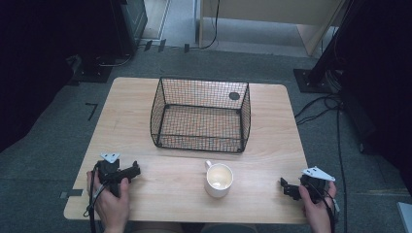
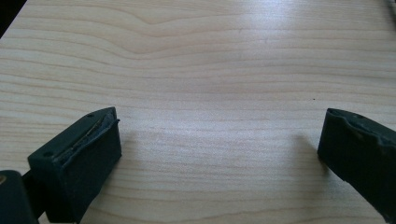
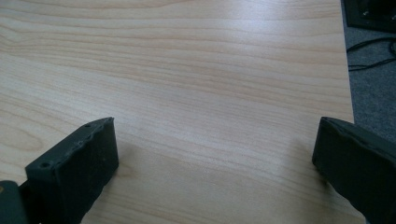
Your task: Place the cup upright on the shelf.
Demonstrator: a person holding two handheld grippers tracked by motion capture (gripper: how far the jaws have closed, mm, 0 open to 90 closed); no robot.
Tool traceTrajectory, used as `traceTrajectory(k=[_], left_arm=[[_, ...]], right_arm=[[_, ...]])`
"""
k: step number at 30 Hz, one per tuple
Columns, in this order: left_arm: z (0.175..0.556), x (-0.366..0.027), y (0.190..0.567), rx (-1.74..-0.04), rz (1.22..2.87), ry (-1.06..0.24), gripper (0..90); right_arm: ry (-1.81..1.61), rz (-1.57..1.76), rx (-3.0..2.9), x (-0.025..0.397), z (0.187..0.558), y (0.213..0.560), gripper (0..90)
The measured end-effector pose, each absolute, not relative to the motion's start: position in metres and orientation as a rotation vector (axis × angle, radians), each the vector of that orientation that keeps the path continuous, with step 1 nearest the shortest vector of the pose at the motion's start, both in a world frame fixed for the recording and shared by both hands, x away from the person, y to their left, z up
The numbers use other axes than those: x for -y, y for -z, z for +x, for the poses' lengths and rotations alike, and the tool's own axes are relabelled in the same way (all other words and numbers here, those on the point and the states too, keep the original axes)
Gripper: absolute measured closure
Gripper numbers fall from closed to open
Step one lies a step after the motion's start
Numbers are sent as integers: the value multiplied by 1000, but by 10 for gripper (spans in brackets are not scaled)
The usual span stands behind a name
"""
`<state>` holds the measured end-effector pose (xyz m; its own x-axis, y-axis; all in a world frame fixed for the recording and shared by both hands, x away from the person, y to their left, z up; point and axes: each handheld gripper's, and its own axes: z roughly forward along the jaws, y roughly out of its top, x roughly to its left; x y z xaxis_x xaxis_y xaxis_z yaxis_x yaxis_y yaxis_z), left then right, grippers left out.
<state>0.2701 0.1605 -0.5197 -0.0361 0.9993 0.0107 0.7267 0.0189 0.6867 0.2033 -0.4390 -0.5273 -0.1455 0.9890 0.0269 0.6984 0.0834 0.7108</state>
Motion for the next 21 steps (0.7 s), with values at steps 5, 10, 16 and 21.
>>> traceTrajectory(k=[5, 10, 16, 21], left_arm=[[270, -160, 520, -1815, 1758, -732, 0], [270, -160, 520, -1815, 1758, -732, 0], [270, -160, 520, -1815, 1758, -732, 0], [270, -160, 520, -1815, 1758, -732, 0]], right_arm=[[-820, 1673, -1861, 439, 202, 524, 0], [-889, 1686, -1835, 436, 201, 513, 0], [-934, 1646, -1863, 422, 197, 500, 0], [-959, 1616, -1889, 409, 195, 491, 0]])
